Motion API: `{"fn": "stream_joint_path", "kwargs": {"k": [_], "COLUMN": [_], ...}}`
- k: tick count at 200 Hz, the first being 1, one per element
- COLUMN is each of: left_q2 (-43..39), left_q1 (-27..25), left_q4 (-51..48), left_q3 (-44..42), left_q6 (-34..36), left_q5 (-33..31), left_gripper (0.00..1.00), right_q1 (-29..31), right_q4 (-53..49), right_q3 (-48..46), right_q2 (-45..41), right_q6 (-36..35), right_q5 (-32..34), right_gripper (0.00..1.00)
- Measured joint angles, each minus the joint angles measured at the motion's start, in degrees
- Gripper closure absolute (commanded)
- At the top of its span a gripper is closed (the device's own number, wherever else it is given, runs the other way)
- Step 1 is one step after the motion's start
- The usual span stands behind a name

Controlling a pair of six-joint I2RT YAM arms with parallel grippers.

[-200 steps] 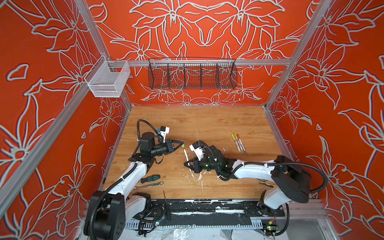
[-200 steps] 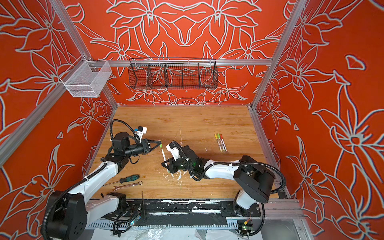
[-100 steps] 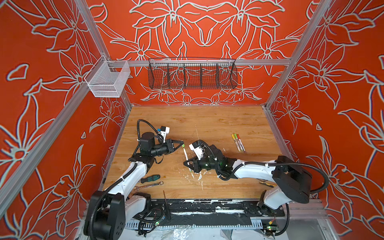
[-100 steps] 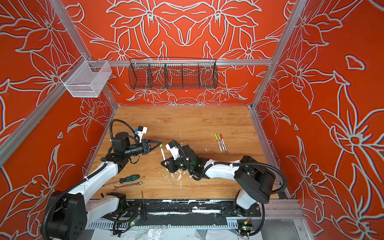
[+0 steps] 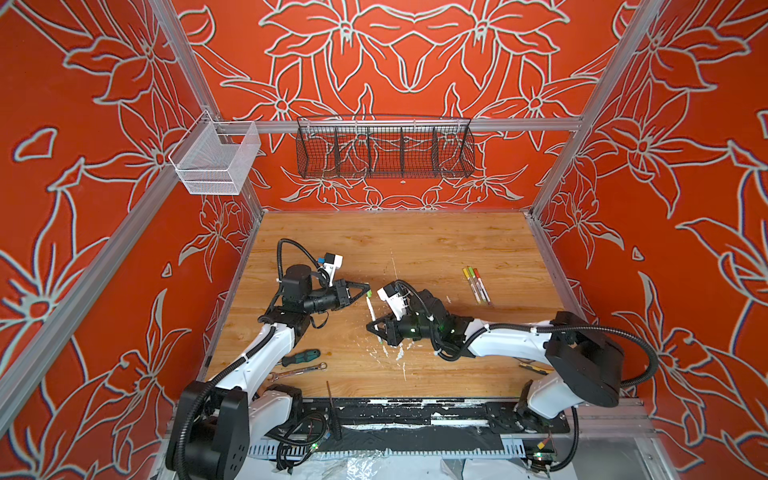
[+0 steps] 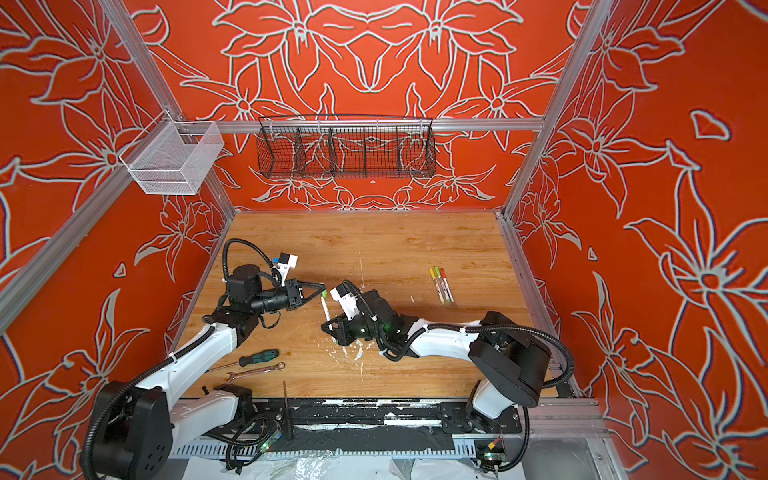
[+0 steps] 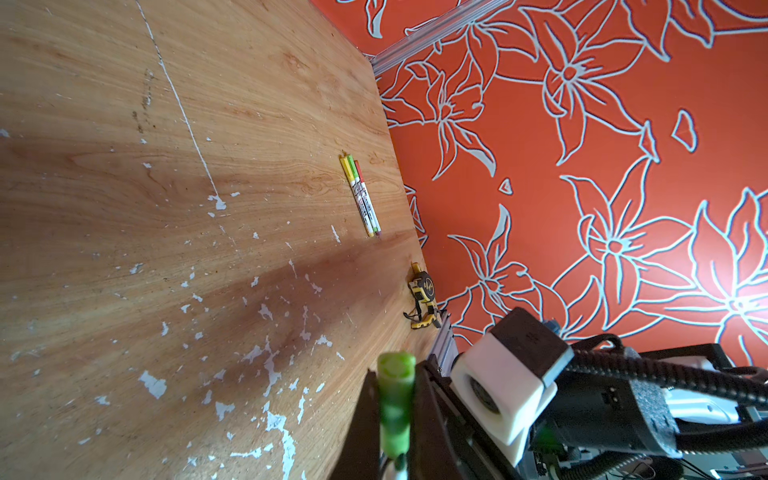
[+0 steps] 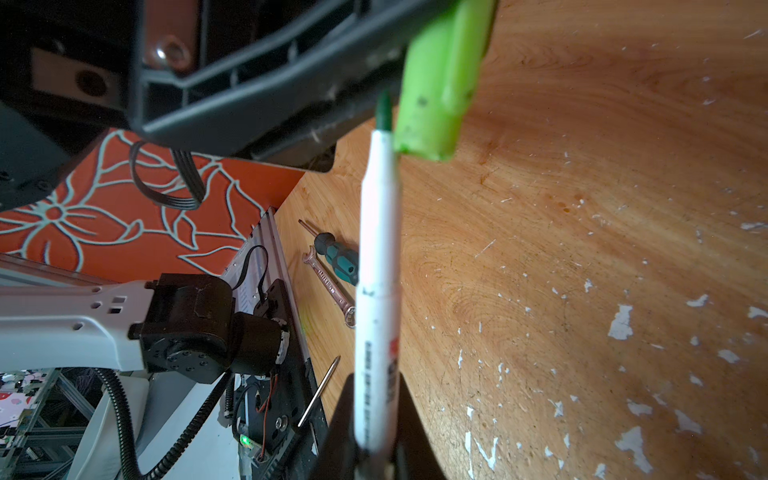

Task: Insert the pens into the pen caps
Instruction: 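Push the green cap down onto the pen tip with the left gripper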

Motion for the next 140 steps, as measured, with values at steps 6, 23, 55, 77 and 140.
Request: {"fn": "stream_joint_path", "kwargs": {"k": [6,23,55,77,140], "left_q2": [-0.1,-0.3,-0.3,-0.3,-0.2], "left_q1": [0.2,0.8,1.6,2.0,2.4], "left_q4": [0.0,0.0,0.4,1.3,3.5], "left_q3": [0.0,0.0,0.0,0.0,0.0], "left_q6": [0.0,-0.3,-1.3,-2.0,-3.8], "left_q5": [0.0,0.0,0.2,0.7,1.7], "left_gripper": [1.00,1.00,1.00,1.00,1.00], "right_q1": [0.0,0.0,0.0,0.0,0.0], "right_q4": [0.0,0.0,0.0,0.0,0.0], "right_q3": [-0.1,-0.2,-0.2,-0.2,-0.2], "right_q2": [-0.2,-0.9,-1.2,-1.2,-1.1], "right_q6": [0.0,0.0,0.0,0.0,0.0], "right_q5": [0.0,0.0,0.0,0.0,0.0], "right_gripper": [1.00,1.00,1.00,1.00,1.00]}}
